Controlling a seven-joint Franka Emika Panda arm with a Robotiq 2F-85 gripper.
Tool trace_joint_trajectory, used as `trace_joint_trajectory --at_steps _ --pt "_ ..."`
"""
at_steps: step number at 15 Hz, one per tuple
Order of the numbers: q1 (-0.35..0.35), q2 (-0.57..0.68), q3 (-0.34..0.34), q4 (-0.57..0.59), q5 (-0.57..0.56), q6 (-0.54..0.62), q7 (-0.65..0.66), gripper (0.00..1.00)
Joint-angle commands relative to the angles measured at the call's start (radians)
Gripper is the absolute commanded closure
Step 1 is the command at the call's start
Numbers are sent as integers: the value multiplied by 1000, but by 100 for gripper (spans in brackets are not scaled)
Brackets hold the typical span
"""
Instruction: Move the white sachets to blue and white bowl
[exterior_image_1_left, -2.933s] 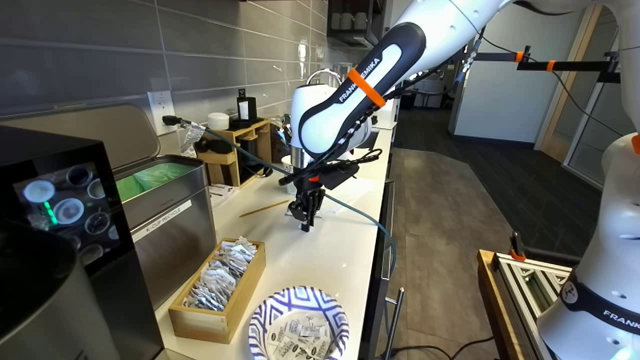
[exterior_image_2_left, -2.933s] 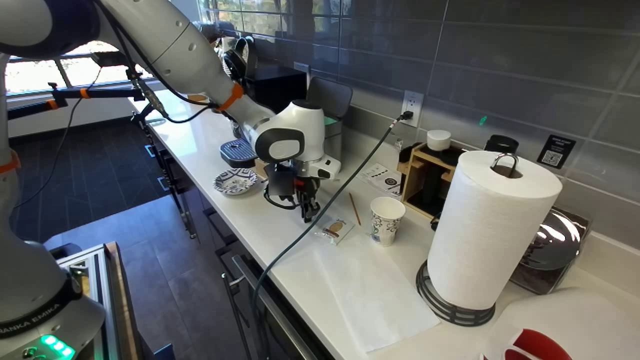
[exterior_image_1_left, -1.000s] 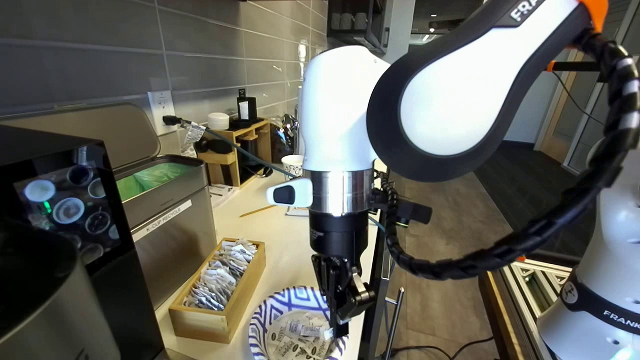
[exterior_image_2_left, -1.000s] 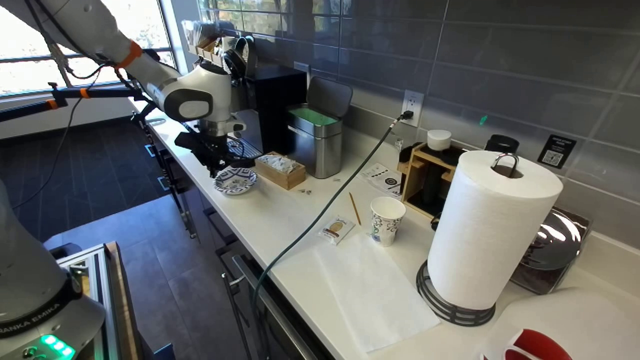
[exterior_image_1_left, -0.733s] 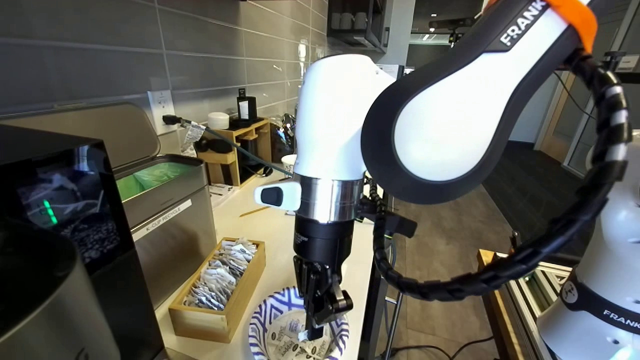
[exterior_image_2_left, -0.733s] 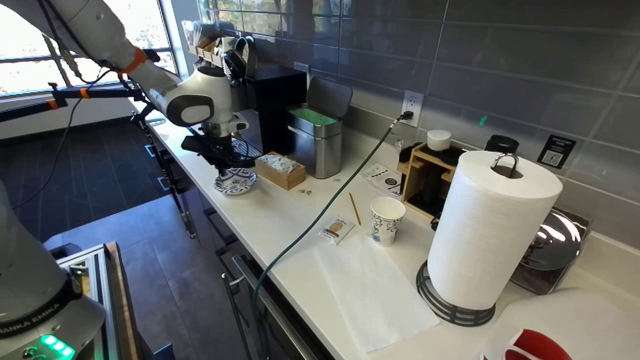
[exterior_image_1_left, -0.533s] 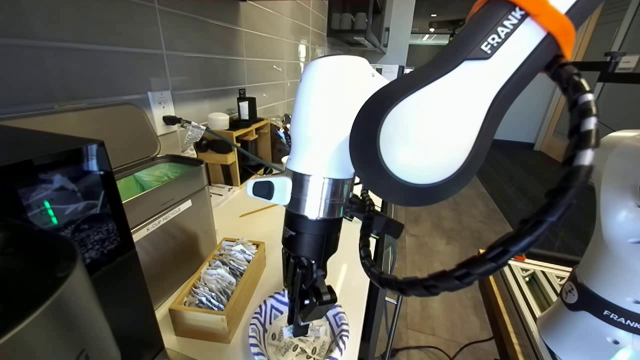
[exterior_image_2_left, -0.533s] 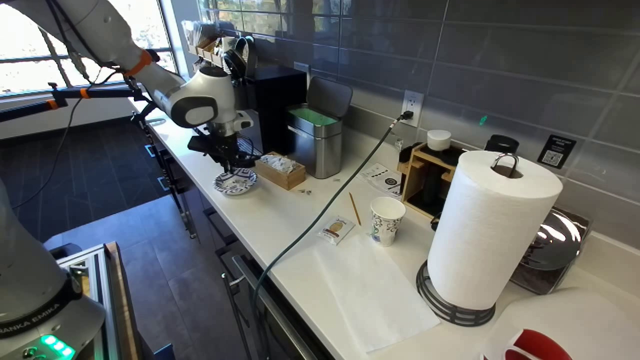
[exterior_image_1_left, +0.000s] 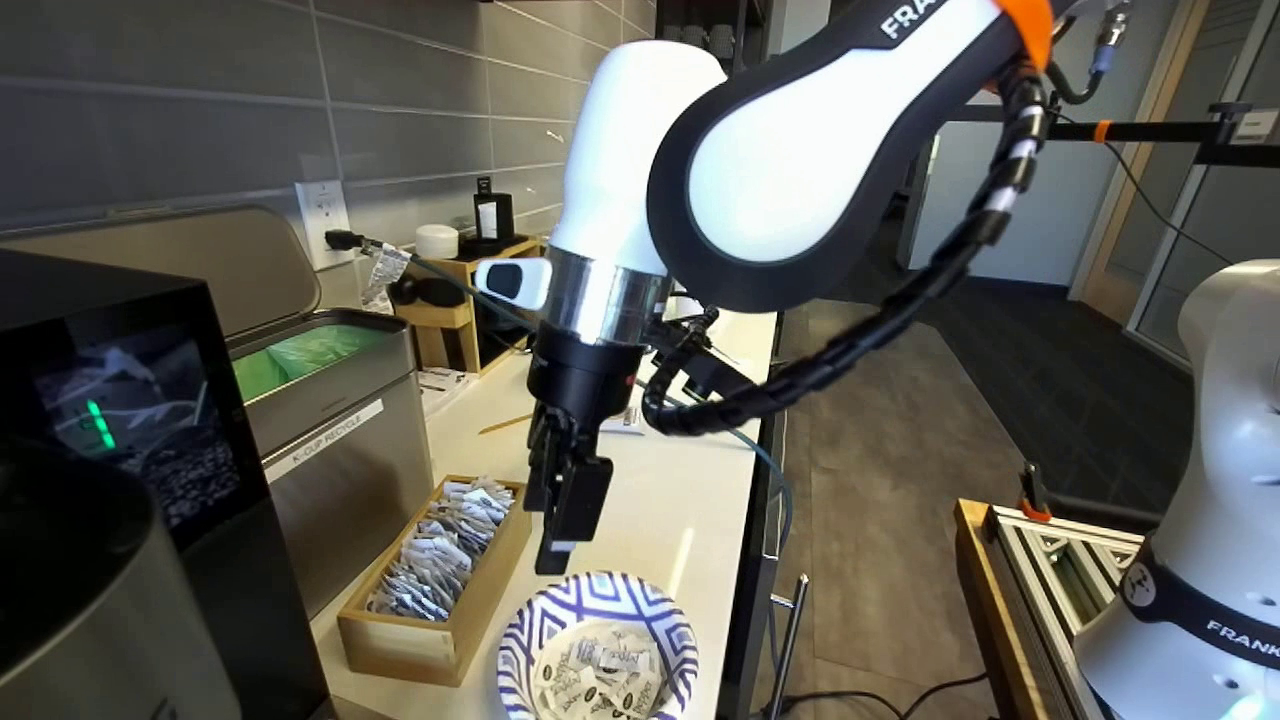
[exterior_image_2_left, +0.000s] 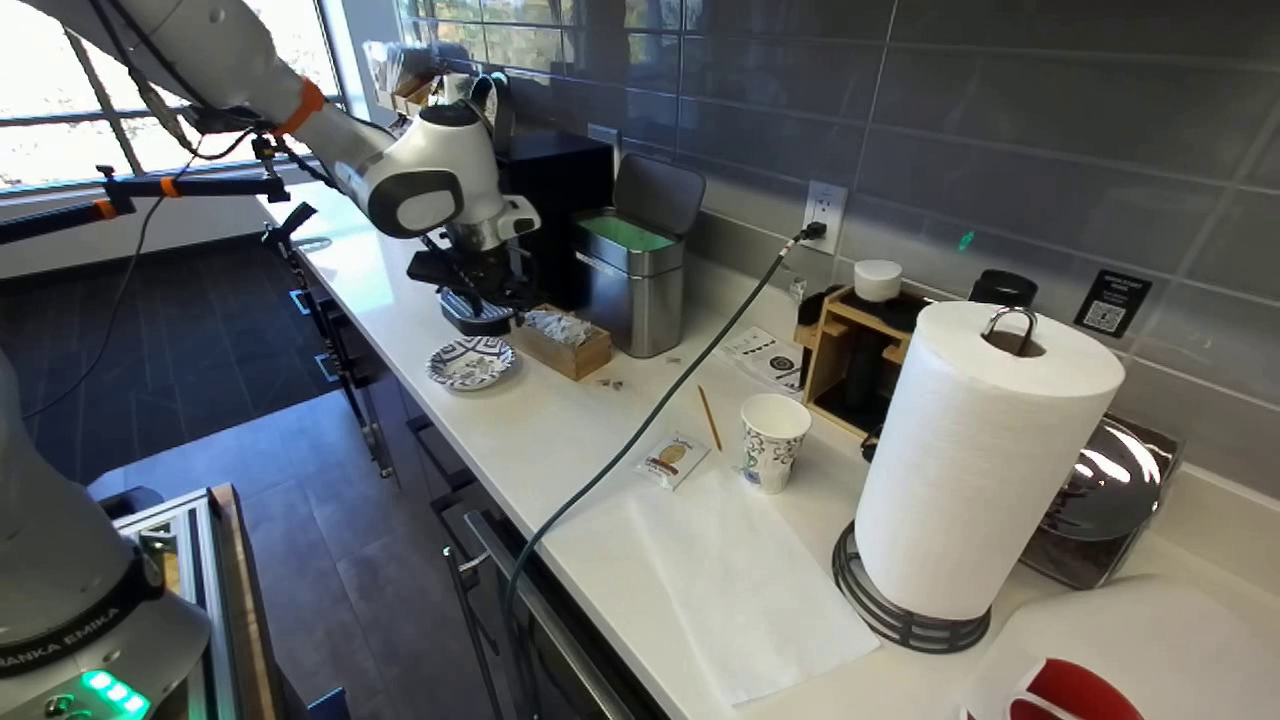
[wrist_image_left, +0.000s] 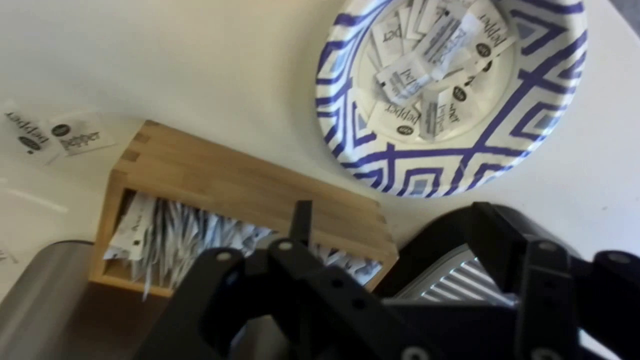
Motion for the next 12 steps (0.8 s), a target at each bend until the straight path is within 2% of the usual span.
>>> trace_joint_trajectory --at_steps 1,3,5,6,8,9,11,12 --pt "-28 11 -27 44 -33 50 66 0" --pt "-42 39 -48 86 -80 90 113 0" --pt "-51 70 -81 121 -203 139 215 0" --pt "-58 80 -106 136 -294 122 268 0" --pt "-14 96 -212 164 -459 54 323 0" --pt "-56 106 -188 187 -542 2 360 0" --pt "-62 122 -209 230 -610 -115 386 0" --pt "-80 92 -181 175 -537 -28 333 0"
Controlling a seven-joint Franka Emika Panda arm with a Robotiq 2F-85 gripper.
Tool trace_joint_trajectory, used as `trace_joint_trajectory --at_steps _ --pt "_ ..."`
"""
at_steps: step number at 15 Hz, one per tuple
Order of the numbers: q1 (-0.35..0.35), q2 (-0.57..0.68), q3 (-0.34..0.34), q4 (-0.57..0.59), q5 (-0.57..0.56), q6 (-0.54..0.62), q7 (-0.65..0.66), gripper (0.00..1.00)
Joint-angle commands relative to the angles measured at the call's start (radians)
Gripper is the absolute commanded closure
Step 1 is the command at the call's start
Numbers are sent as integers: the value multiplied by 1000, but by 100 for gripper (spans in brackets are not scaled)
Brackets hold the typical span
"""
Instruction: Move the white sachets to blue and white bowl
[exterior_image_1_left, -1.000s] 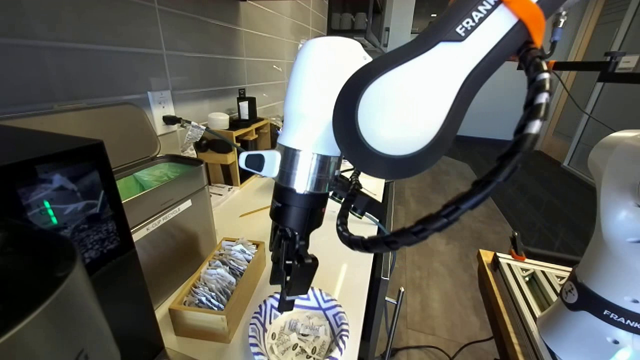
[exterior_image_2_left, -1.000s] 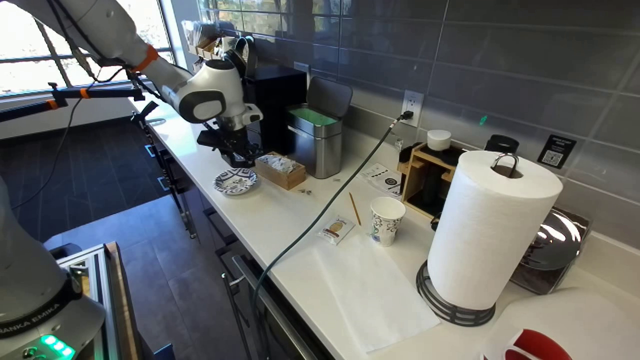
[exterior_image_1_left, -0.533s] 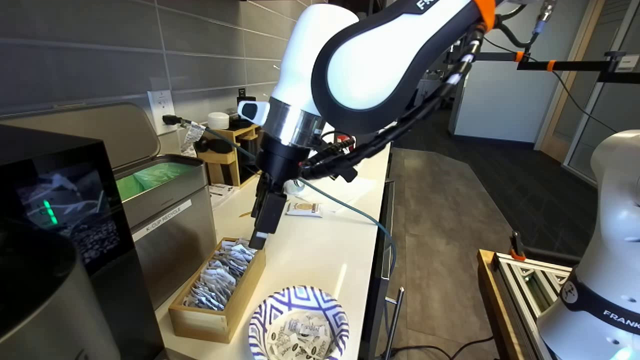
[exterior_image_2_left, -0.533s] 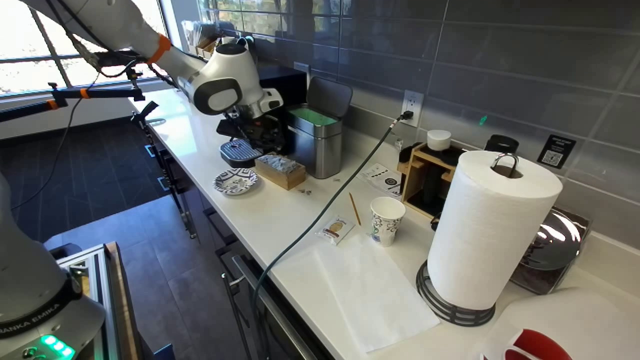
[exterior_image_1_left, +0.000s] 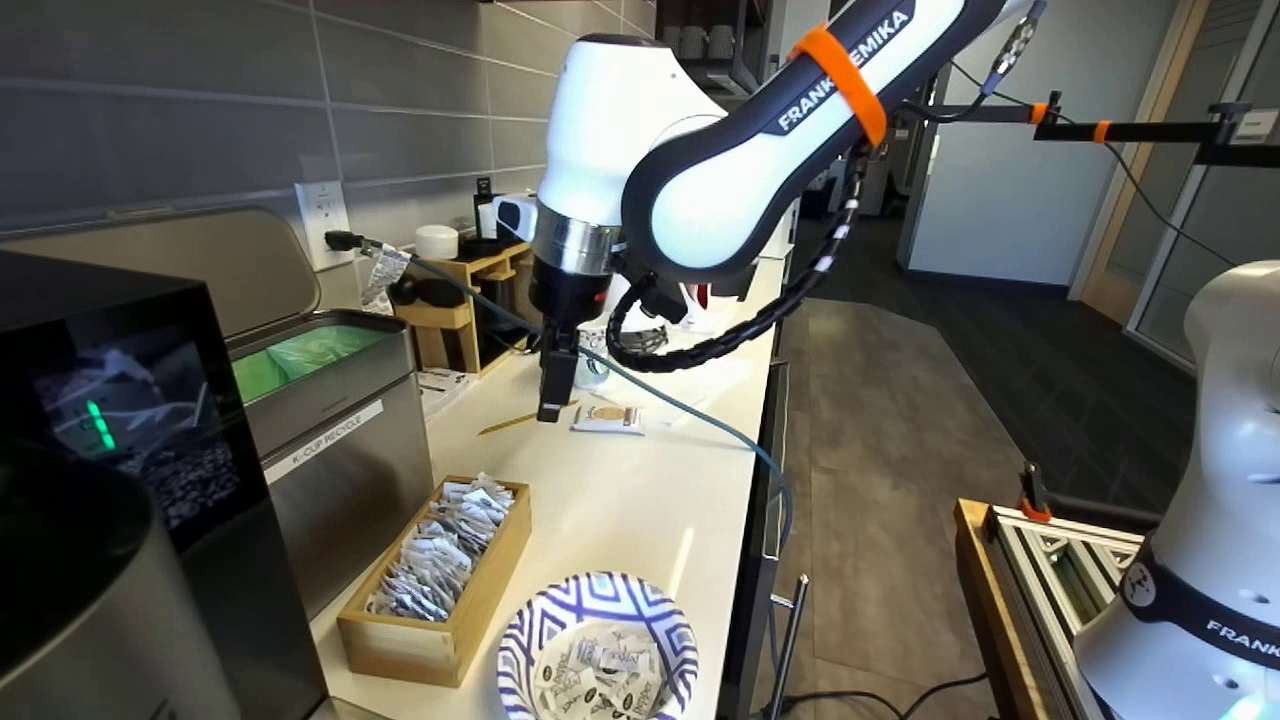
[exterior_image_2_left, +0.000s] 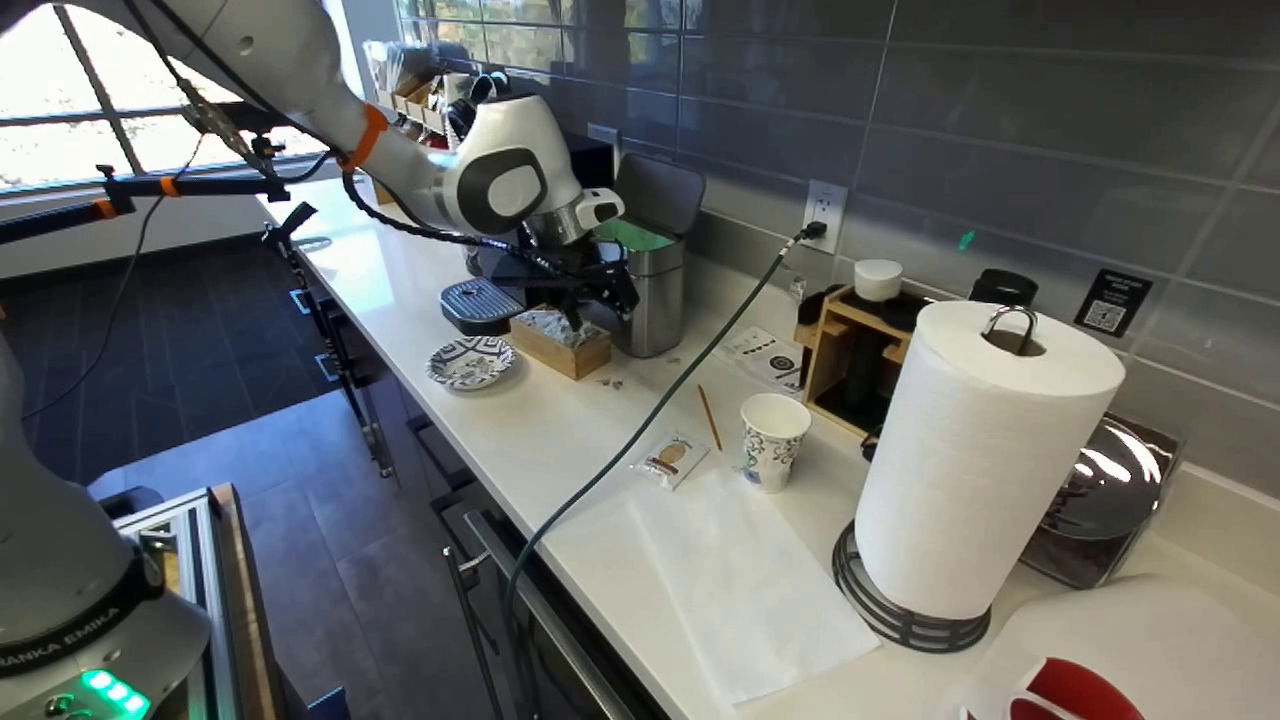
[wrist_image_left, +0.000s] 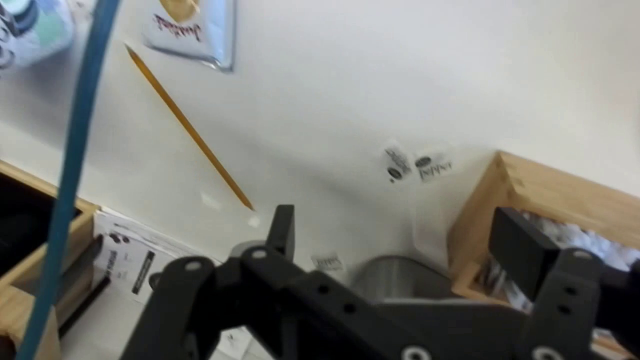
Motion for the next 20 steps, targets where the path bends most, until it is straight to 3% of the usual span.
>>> trace_joint_trajectory --at_steps 1,4,5,7,11,20 --pt "-22 6 12 18 -30 -38 14 0" --pt "-22 16 9 41 -51 -64 24 0" --pt "-43 32 31 61 3 -112 -122 0" --pt "-71 56 56 99 94 -188 -267 0" --pt "-110 102 75 173 178 -341 -471 0" --pt "-110 147 72 163 151 -310 -450 0"
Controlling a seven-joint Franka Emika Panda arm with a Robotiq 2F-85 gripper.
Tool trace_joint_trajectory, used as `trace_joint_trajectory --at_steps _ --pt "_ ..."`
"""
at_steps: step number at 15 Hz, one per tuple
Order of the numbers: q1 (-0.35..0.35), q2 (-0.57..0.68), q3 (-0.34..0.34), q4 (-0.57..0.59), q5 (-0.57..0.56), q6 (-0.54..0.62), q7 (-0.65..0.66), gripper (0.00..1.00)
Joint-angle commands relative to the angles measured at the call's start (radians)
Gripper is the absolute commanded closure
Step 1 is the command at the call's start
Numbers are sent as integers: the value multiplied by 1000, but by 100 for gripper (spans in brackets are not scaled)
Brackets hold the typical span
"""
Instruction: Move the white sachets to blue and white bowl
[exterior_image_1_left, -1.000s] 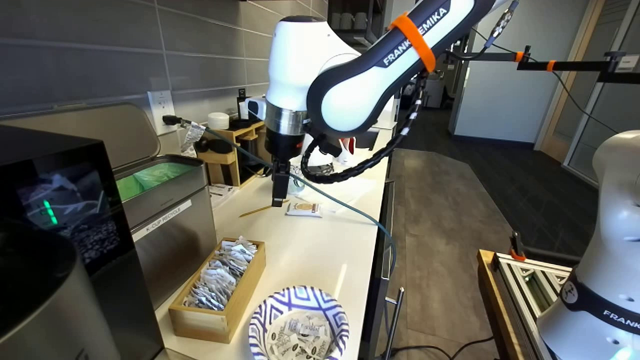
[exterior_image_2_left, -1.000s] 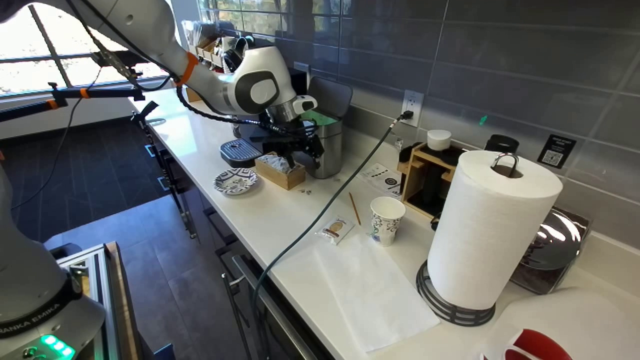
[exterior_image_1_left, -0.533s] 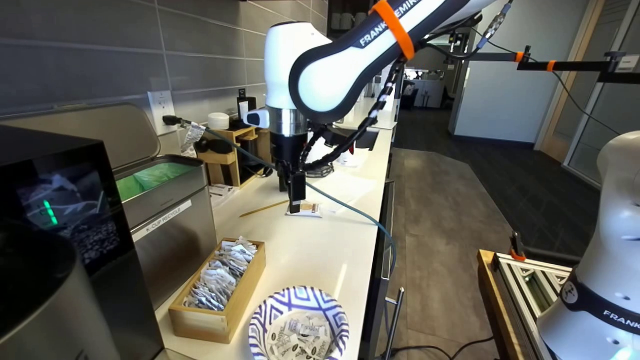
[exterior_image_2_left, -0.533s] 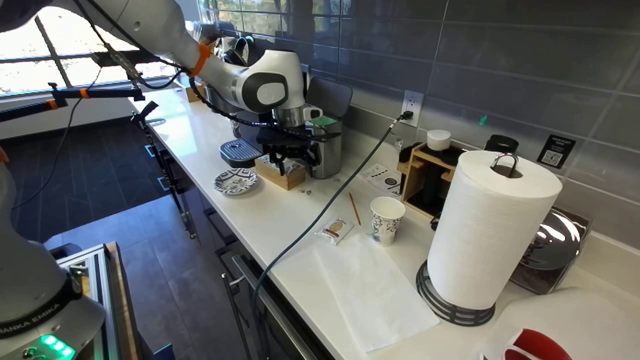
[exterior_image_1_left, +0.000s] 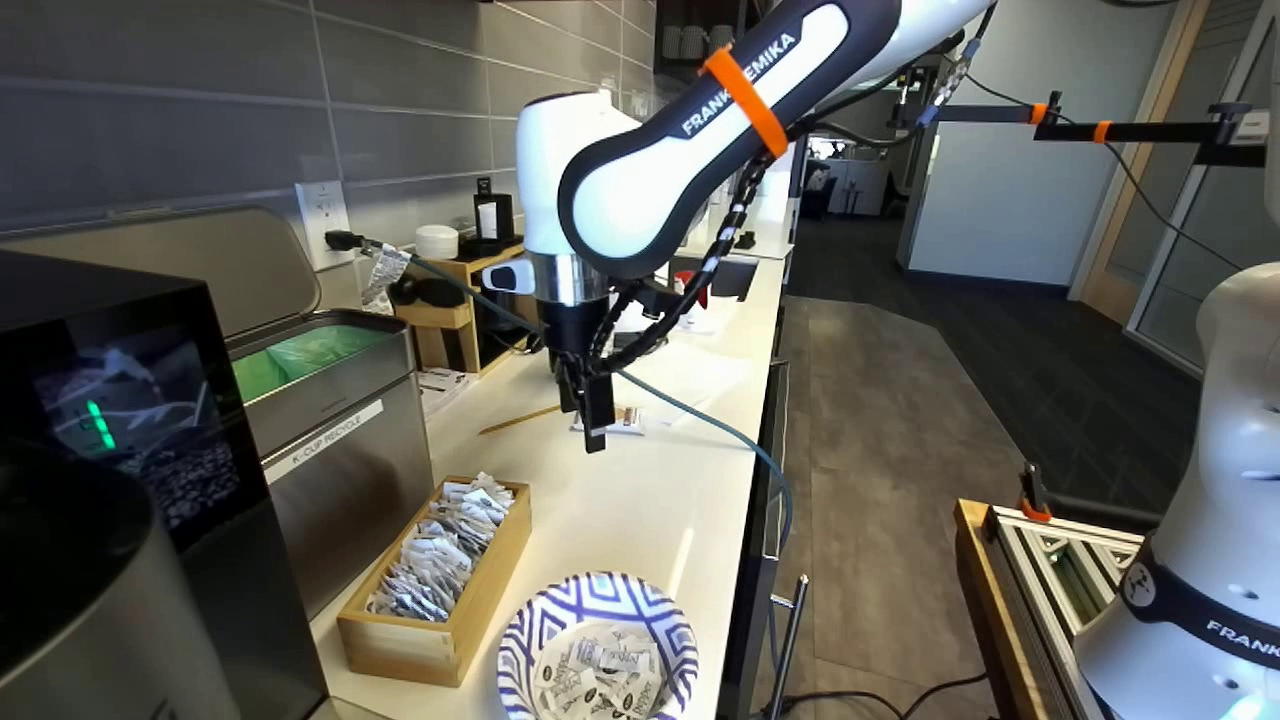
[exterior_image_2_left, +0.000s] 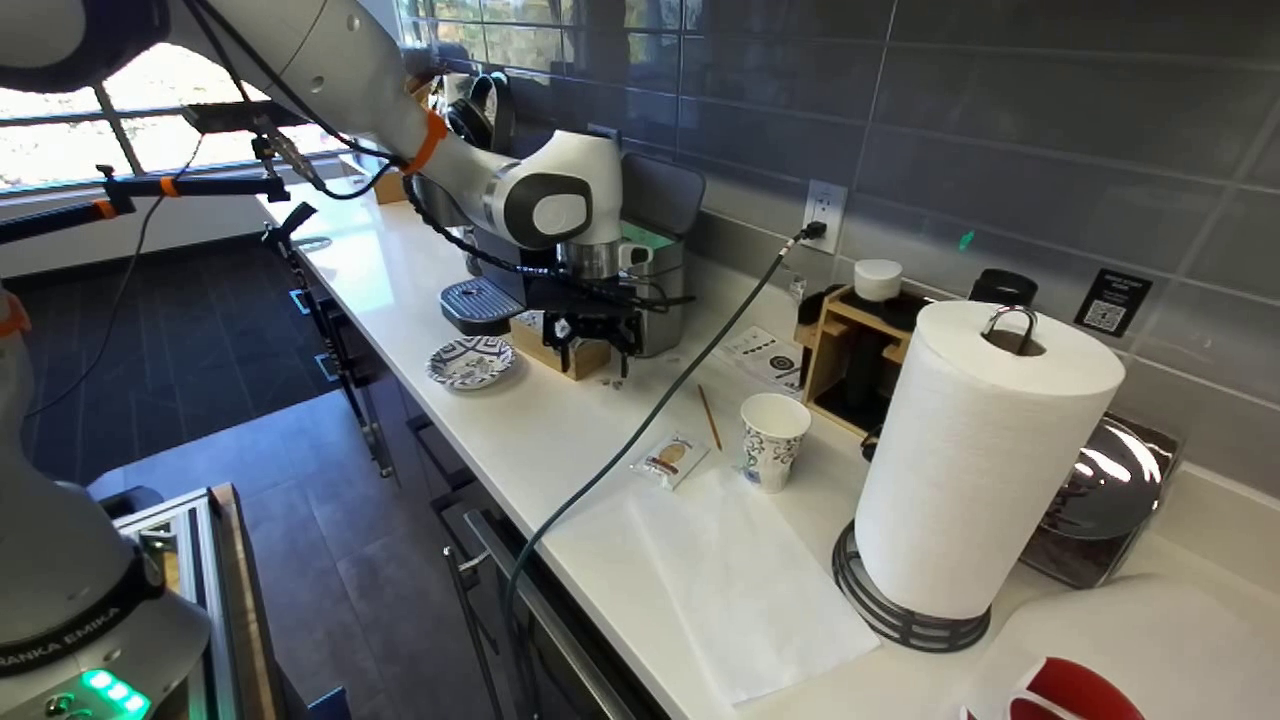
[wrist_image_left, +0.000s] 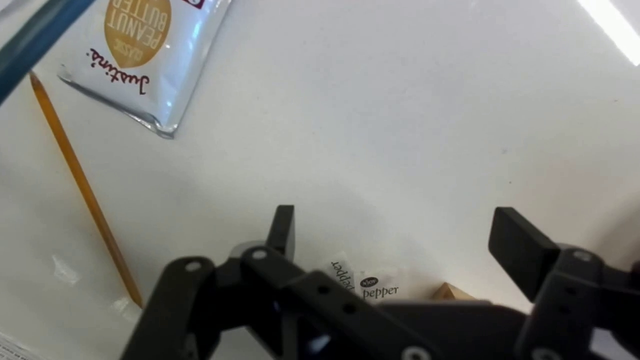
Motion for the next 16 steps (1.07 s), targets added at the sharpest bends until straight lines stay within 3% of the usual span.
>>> trace_joint_trajectory --at_steps 1,16 --pt "-9 -1 10 2 -4 -2 3 0" --pt "-64 55 76 -34 156 105 -227 0"
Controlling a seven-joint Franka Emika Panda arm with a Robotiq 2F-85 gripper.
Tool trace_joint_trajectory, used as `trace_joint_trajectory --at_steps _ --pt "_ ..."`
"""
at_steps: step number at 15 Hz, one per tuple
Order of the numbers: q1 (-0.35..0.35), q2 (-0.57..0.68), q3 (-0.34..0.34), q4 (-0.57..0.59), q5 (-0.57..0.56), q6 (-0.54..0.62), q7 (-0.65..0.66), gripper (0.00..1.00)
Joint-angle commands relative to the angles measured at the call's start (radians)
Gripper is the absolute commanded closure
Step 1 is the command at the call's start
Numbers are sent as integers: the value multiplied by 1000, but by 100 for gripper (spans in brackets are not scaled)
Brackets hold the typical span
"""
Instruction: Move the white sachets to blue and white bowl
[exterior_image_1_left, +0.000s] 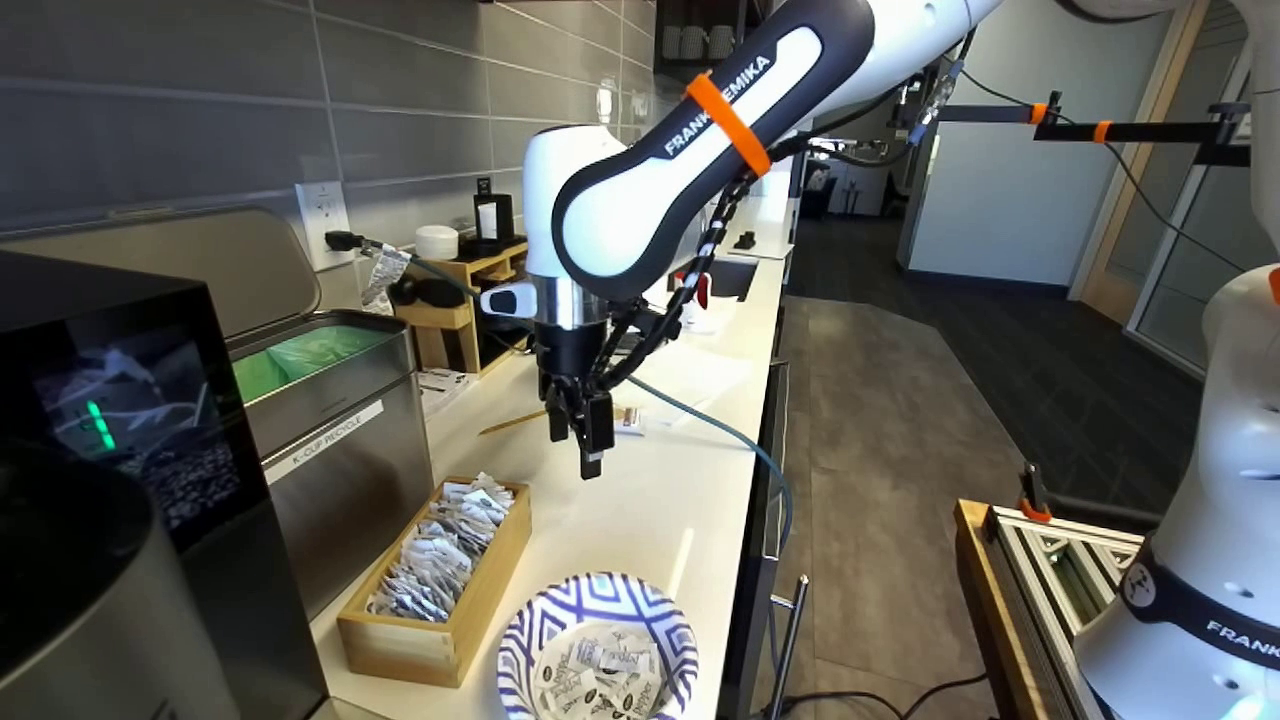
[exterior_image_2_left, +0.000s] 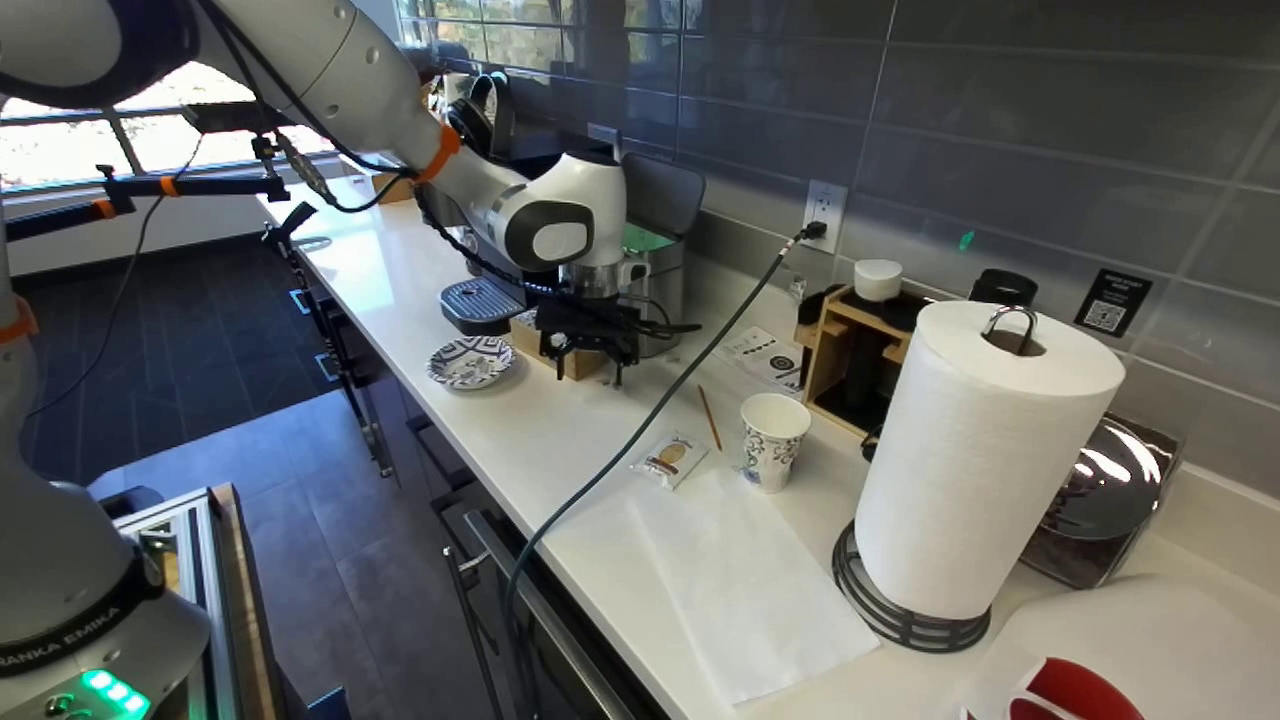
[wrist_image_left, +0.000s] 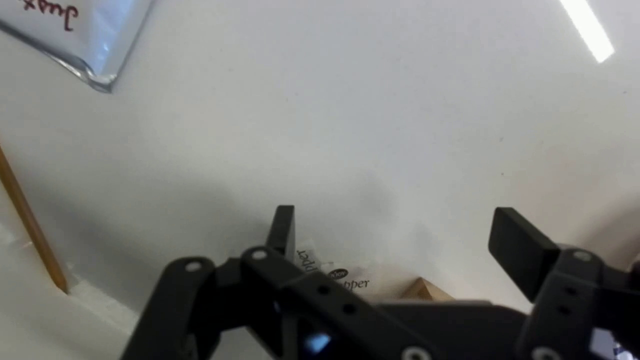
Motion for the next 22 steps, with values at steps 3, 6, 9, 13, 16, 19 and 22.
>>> trace_joint_trajectory --at_steps 3,6,9,13,16,19,22 --pt "-27 17 40 -27 57 72 -122 0" --pt "-27 22 43 -29 36 105 -194 0" --pt "-19 44 46 -18 32 119 -244 0" --pt "-4 83 53 7 19 136 -254 0" --pt "5 108 55 36 2 156 -253 0" --pt "19 138 47 97 -27 131 -241 0" --pt "36 168 26 165 -92 60 -230 0"
